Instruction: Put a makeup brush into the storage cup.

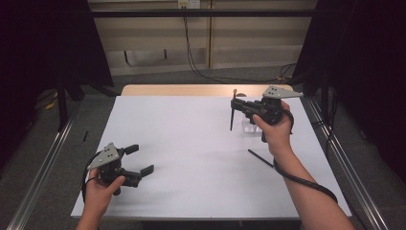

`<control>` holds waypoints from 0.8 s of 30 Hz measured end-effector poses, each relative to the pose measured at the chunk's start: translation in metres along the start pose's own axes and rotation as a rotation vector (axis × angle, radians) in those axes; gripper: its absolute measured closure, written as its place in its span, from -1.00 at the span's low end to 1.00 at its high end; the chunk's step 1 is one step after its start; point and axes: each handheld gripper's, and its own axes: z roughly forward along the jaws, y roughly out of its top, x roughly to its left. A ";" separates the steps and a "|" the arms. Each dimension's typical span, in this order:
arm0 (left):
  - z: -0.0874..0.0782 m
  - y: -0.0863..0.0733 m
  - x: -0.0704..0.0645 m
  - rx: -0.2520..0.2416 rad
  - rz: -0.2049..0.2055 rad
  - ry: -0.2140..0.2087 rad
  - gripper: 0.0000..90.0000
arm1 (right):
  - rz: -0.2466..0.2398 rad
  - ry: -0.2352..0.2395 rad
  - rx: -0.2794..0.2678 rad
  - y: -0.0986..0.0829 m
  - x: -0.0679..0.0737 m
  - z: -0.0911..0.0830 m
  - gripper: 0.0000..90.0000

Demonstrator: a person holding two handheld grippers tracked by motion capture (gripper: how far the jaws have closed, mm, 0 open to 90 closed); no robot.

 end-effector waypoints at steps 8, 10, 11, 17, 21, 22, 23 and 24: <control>-0.003 -0.001 0.000 -0.001 0.005 -0.001 -0.99 | 0.006 -0.020 -0.009 0.009 -0.012 0.000 0.87; -0.004 -0.003 0.000 0.007 0.003 0.001 -0.99 | -0.004 -0.028 0.001 0.011 -0.015 0.001 0.87; -0.005 -0.003 0.000 0.011 0.008 0.003 -0.99 | -0.005 -0.031 0.006 0.012 -0.016 0.001 0.87; -0.008 -0.005 -0.001 0.014 0.004 0.010 -0.99 | -0.001 -0.044 0.006 0.014 -0.025 0.001 0.87; -0.010 -0.006 -0.002 0.022 0.007 0.011 -0.99 | 0.003 -0.056 0.006 0.015 -0.033 0.000 0.87; -0.010 -0.007 -0.002 0.019 0.006 0.015 -0.99 | 0.007 -0.060 0.005 0.016 -0.035 0.000 0.87; -0.011 -0.007 -0.002 0.018 0.005 0.017 -0.99 | 0.008 -0.063 0.003 0.016 -0.036 0.000 0.87; -0.012 -0.007 -0.002 0.018 0.005 0.019 -0.99 | 0.009 -0.068 0.003 0.017 -0.038 0.000 0.88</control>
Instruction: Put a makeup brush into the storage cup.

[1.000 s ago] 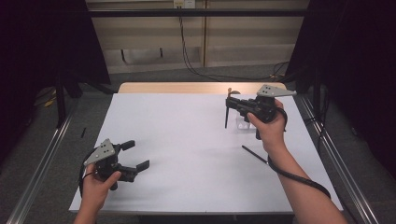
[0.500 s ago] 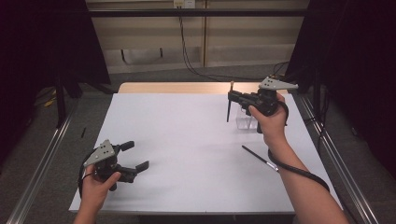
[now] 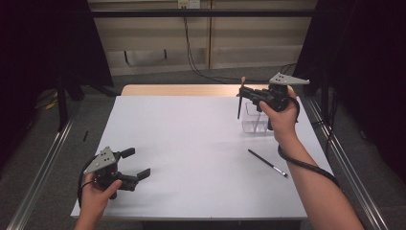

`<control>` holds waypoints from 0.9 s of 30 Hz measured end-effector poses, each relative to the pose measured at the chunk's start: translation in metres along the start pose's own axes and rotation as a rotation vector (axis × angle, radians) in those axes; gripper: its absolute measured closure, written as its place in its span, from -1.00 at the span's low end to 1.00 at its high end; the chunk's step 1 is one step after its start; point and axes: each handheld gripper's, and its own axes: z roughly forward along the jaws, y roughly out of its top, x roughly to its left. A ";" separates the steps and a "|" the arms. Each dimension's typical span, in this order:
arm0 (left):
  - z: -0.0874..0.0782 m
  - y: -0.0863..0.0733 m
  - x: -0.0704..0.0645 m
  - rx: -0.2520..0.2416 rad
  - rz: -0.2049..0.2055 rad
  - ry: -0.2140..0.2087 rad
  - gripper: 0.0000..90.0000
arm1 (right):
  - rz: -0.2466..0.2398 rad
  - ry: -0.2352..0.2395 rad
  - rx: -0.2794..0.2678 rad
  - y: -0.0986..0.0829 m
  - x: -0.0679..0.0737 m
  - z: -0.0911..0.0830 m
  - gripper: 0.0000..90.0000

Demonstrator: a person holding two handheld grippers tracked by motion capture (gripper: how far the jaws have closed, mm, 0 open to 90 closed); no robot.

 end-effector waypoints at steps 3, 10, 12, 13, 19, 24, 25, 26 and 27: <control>0.000 0.000 0.000 0.003 0.004 0.006 -0.99 | -0.007 -0.012 -0.003 0.004 -0.004 -0.001 0.87; 0.000 -0.001 0.000 0.004 0.003 0.006 -0.99 | -0.010 -0.035 -0.004 0.009 -0.011 -0.003 0.87; 0.000 -0.001 0.000 0.003 0.001 0.004 -0.99 | -0.008 -0.038 -0.006 0.009 -0.012 -0.003 0.87; 0.001 -0.001 0.000 0.003 -0.003 0.005 -0.99 | -0.007 -0.040 -0.006 0.009 -0.013 -0.004 0.88; 0.002 0.000 -0.001 0.006 0.006 0.004 -0.99 | -0.003 -0.059 -0.011 0.010 -0.018 -0.006 0.87; 0.002 -0.001 -0.001 0.011 0.010 0.001 -0.99 | -0.004 -0.076 -0.012 0.013 -0.024 -0.010 0.87; 0.002 -0.001 -0.001 0.010 0.008 -0.002 -0.99 | -0.003 -0.078 -0.015 0.014 -0.025 -0.010 0.87; 0.003 -0.001 -0.001 0.009 0.002 -0.001 -0.99 | -0.003 -0.082 -0.016 0.014 -0.026 -0.011 0.87; 0.003 -0.001 -0.001 0.010 0.007 -0.001 -0.99 | -0.006 -0.084 -0.015 0.014 -0.026 -0.011 0.87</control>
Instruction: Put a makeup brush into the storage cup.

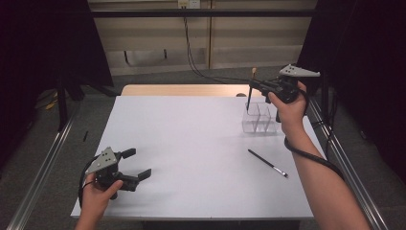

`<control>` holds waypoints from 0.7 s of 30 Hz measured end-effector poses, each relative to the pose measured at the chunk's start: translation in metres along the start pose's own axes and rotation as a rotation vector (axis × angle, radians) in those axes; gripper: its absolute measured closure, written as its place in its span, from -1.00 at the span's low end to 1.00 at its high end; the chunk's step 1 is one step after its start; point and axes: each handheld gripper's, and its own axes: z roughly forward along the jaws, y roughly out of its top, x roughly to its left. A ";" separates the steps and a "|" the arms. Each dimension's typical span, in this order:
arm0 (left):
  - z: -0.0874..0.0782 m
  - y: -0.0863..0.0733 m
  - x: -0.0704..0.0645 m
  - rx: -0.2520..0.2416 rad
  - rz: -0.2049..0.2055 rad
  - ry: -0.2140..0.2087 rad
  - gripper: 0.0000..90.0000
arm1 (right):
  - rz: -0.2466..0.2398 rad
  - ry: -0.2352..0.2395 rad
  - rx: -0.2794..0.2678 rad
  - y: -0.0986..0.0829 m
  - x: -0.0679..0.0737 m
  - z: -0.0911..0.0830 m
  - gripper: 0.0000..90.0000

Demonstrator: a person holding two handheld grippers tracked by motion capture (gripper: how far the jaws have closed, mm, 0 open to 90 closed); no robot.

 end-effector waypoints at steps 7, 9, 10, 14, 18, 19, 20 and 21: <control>0.001 0.001 0.000 0.000 0.006 0.001 -0.99 | 0.000 -0.019 0.003 0.001 -0.004 -0.002 0.87; 0.001 0.001 0.000 -0.001 0.006 0.002 -0.99 | 0.000 -0.023 0.003 0.001 -0.005 -0.002 0.87; 0.001 0.001 0.000 -0.001 0.006 0.001 -0.99 | 0.002 -0.023 0.003 0.001 -0.006 -0.003 0.87; 0.000 0.001 0.000 0.001 0.007 0.000 -0.99 | 0.004 -0.033 0.005 0.001 -0.008 -0.003 0.87; 0.000 0.001 -0.001 -0.004 0.003 -0.002 -0.99 | 0.008 -0.035 0.011 -0.001 -0.009 -0.002 0.87; 0.000 0.001 -0.001 -0.004 0.004 -0.001 -0.99 | 0.006 -0.035 0.012 -0.001 -0.009 -0.002 0.87; 0.000 0.002 -0.001 -0.004 0.005 -0.001 -0.99 | 0.005 -0.035 0.012 -0.002 -0.009 -0.001 0.87; 0.000 0.002 -0.001 -0.001 0.011 0.001 -0.99 | 0.005 -0.036 0.011 -0.002 -0.009 -0.001 0.87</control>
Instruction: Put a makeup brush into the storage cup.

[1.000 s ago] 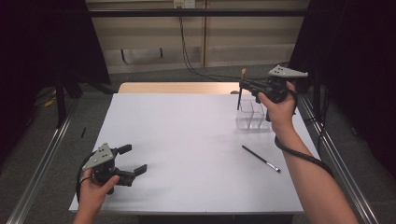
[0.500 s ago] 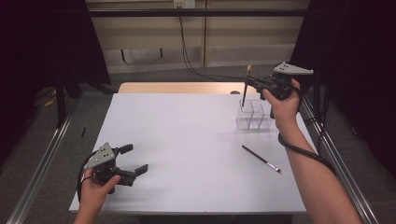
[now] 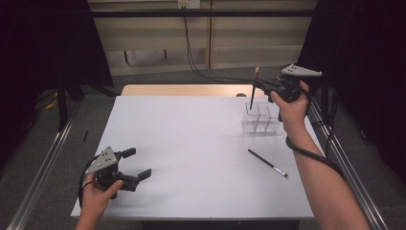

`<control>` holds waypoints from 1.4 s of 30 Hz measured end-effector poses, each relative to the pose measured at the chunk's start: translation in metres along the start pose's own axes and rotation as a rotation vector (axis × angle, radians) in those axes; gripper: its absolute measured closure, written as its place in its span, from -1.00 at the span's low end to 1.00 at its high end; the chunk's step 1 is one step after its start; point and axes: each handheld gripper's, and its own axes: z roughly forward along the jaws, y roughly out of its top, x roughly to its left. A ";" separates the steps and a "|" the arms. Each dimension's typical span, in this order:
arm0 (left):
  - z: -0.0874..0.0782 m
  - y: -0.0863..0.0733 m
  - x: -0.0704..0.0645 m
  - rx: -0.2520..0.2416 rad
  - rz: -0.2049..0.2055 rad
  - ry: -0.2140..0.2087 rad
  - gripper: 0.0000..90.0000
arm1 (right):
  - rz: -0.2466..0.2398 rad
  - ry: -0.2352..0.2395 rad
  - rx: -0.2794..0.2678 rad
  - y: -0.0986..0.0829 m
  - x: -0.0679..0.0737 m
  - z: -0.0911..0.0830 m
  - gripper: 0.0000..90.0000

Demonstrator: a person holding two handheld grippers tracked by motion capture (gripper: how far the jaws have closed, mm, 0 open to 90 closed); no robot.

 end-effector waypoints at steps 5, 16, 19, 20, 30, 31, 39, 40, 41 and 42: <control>0.000 0.000 0.000 0.007 0.003 -0.004 -0.99 | 0.005 -0.006 0.000 -0.001 -0.002 -0.001 0.87; 0.001 -0.001 -0.001 0.009 -0.001 -0.006 -0.99 | 0.022 -0.011 0.009 -0.009 -0.004 -0.001 0.87; 0.001 -0.001 0.000 0.010 0.006 -0.007 -0.99 | 0.019 -0.011 0.013 -0.011 -0.004 0.000 0.87; 0.001 -0.001 0.000 0.012 0.010 -0.007 -0.99 | 0.022 -0.011 0.013 -0.011 -0.004 0.001 0.87; 0.000 0.000 -0.001 0.005 0.006 -0.007 -0.99 | 0.004 -0.017 0.028 -0.015 -0.002 0.006 0.87; 0.000 0.000 -0.001 0.005 0.007 -0.008 -0.99 | 0.005 -0.016 0.027 -0.016 -0.001 0.006 0.87; 0.000 -0.001 -0.001 0.009 0.012 -0.007 -0.98 | 0.014 -0.022 0.028 -0.021 -0.003 0.006 0.87; 0.000 -0.001 -0.001 0.010 0.012 -0.008 -0.98 | 0.014 -0.021 0.030 -0.022 -0.003 0.007 0.87; 0.000 -0.001 0.000 0.008 0.011 -0.007 -0.98 | 0.015 -0.020 0.030 -0.022 -0.003 0.007 0.87; -0.001 -0.001 0.000 0.007 0.009 -0.006 -0.98 | 0.014 -0.022 0.033 -0.023 -0.003 0.007 0.87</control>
